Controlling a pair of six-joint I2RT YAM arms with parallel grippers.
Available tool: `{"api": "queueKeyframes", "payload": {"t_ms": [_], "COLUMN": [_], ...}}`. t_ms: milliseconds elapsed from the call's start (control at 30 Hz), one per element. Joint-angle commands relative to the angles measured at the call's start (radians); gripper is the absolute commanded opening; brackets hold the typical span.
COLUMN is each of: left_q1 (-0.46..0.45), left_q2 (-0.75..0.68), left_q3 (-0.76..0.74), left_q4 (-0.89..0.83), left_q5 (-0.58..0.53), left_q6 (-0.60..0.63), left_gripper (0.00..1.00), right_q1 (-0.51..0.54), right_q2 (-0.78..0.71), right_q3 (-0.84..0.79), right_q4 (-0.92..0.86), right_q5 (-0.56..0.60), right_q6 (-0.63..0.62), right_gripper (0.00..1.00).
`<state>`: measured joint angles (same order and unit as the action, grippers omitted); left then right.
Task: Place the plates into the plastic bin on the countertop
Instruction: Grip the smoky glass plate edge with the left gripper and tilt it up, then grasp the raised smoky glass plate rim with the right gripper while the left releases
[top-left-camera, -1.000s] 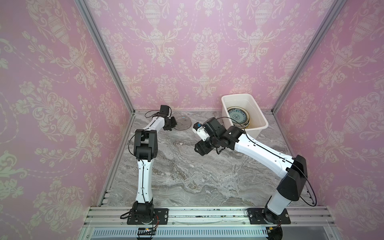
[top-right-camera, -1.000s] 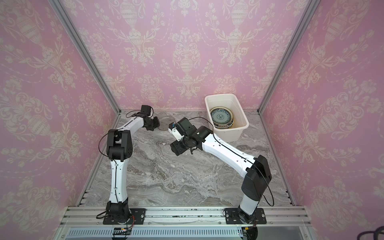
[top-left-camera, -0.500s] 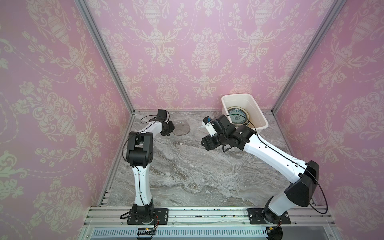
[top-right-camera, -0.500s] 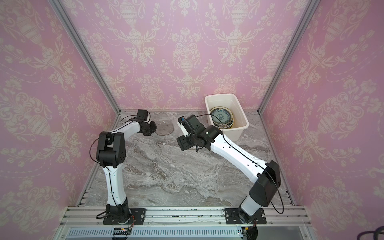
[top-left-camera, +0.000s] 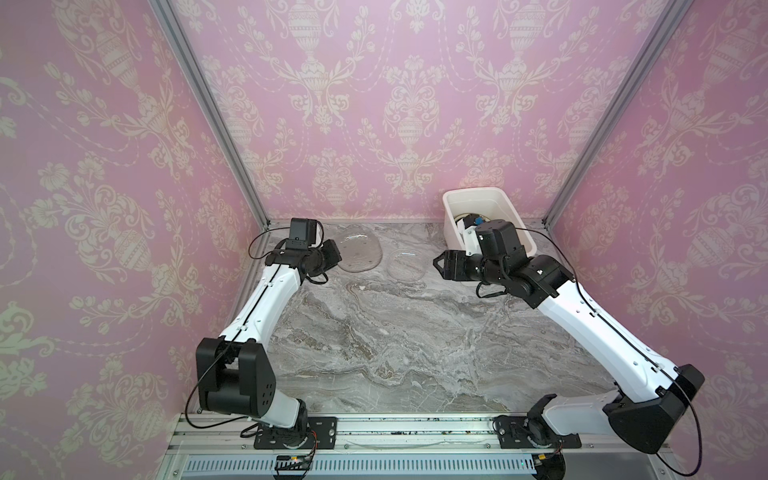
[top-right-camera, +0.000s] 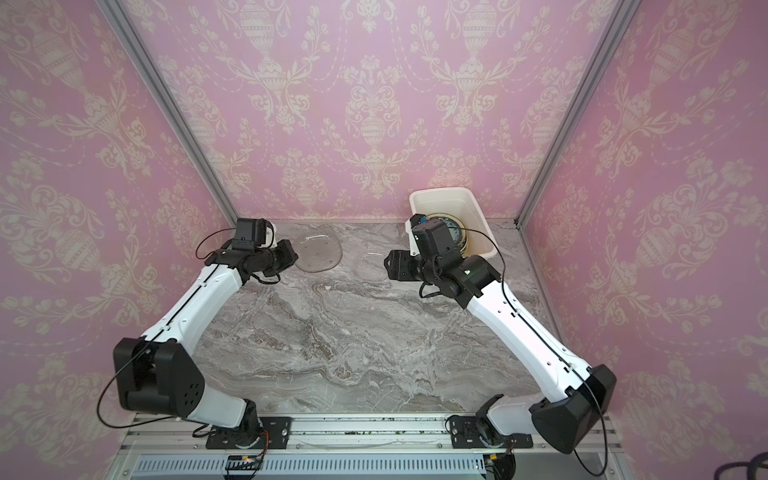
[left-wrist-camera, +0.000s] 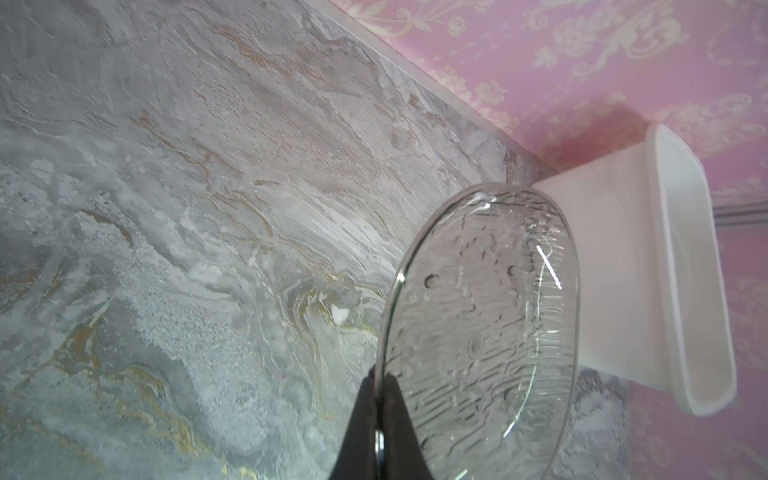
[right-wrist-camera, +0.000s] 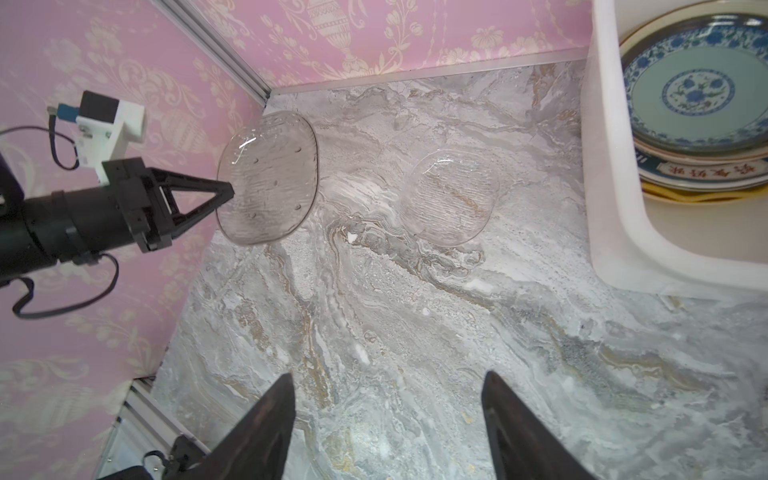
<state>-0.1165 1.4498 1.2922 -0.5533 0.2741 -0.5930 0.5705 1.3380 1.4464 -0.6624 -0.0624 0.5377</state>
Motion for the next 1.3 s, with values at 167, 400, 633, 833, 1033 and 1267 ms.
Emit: {"api": "queueKeyframes", "payload": {"t_ms": [167,400,633,833,1033,1267], "left_q1": [-0.113,-0.148,-0.186,-0.202,-0.218,-0.226], "left_q2": [-0.137,-0.207,-0.223,-0.229,-0.224,-0.217], "left_q3": [0.001,-0.001,-0.015,-0.002,0.012,0.018], "left_q4": [-0.212,-0.247,-0.245,-0.229,-0.221,-0.196], "left_q5": [0.124,0.160,0.185,0.182,0.174,0.150], "left_q6": [0.007,-0.022,-0.036,-0.057,-0.063,-0.072], "left_gripper": [0.00,0.00,0.00,0.00,0.00,0.00], "right_q1": [-0.018,-0.020,-0.020,-0.018,-0.014,-0.006], "right_q2": [0.059,0.103,0.137,0.166,0.170,0.171], "right_q3": [0.044,0.034,-0.012,-0.033,-0.053,-0.034], "right_q4": [0.043,0.080,0.194,0.238,0.265,0.226], "right_q5": [-0.272,-0.299,-0.367,-0.409,-0.415,-0.410], "right_q6": [0.125,0.166,0.243,0.280,0.310,0.305], "right_gripper": [0.60,0.54,0.49,0.41,0.17,0.00]}}
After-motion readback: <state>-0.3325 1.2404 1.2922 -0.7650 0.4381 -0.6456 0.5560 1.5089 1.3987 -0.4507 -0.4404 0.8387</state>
